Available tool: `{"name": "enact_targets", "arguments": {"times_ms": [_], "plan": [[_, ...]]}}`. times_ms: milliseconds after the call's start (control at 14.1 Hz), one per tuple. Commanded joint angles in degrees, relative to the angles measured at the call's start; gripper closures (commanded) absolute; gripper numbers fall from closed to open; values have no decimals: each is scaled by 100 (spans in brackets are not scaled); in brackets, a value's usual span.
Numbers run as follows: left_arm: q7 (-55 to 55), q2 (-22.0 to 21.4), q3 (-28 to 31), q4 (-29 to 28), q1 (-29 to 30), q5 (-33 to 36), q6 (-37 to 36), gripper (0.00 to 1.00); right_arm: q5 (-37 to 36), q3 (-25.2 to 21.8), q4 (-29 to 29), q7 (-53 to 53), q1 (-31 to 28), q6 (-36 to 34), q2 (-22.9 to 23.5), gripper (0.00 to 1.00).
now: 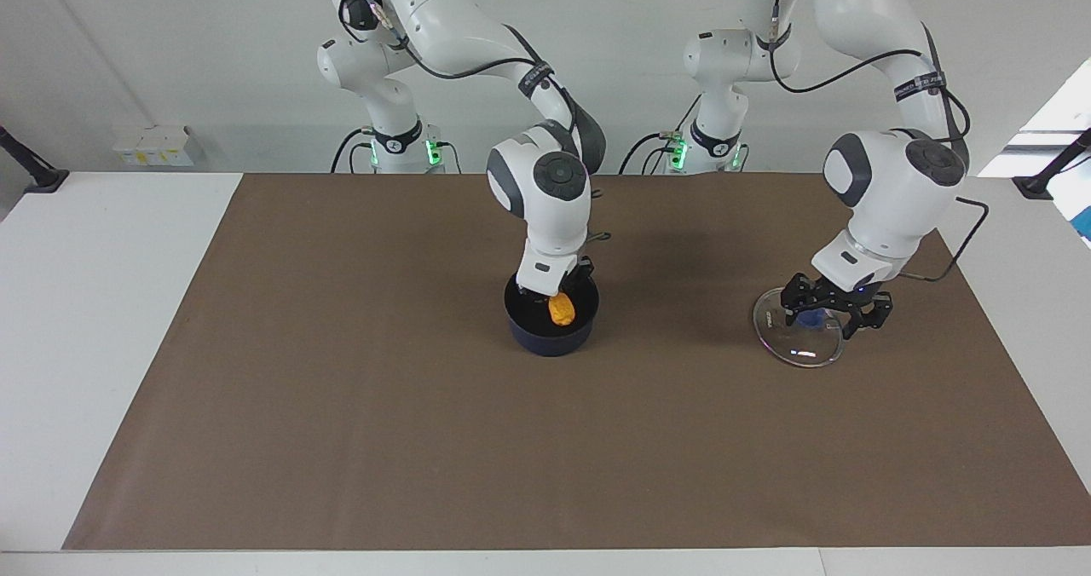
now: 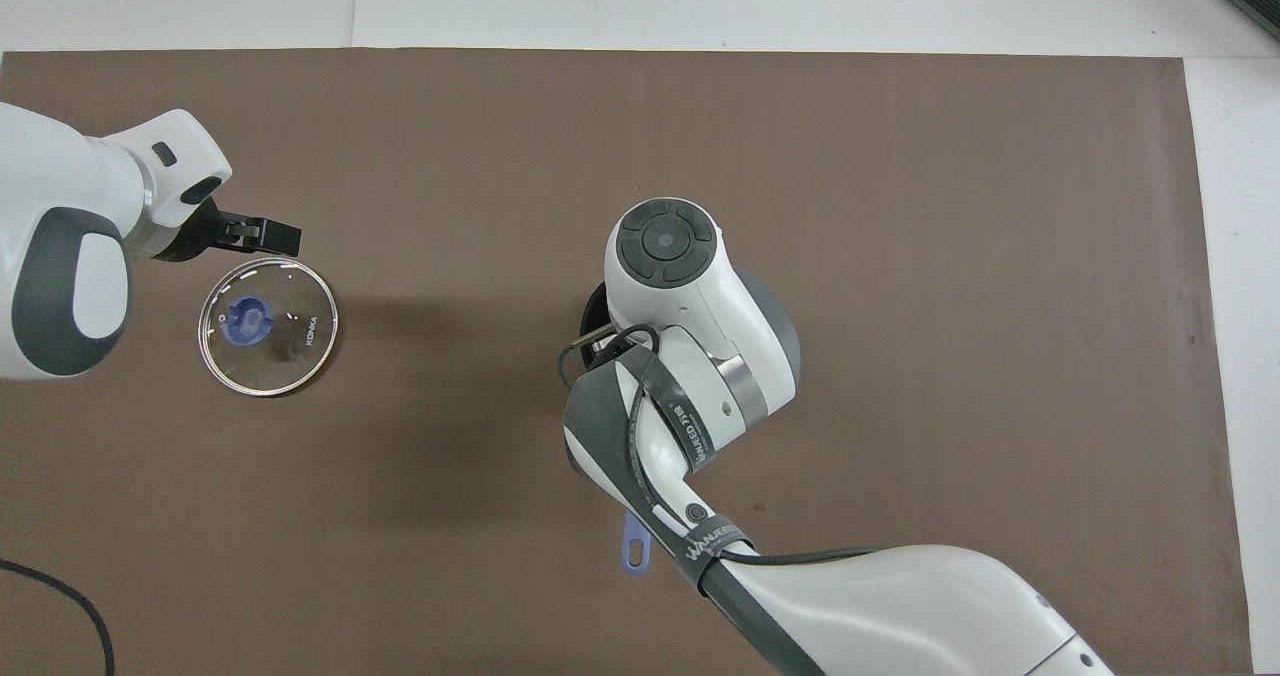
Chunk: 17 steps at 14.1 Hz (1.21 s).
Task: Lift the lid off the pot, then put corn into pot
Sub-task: 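Release the lid with the left gripper while the right gripper drops the corn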
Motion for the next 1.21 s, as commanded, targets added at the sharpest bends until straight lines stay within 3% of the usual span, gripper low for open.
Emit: {"name": "enact_targets", "arguments": {"times_ms": [0,142,497,781,1136], "plan": [[-255,14,48,650,3,-30,-930,0,106,16,-210,-177,-80,158,-168,4],[-229,-47,74,1047,56,5,-1581,0,35,8,-122,-142,-124,167,-159,0],[-167,-741,83,996,118,32,-2304,0,35,-80,107,-133,-641,387,-377,0],[-194,-935,127,1084,118,181,-2603,0,-26,-150,90,-124,-1019,255,-939,0],[-133,-1014,75,1664,39,461,-3333,0,-149,-142,107,-185,-1617,-605,-1765,0]]}}
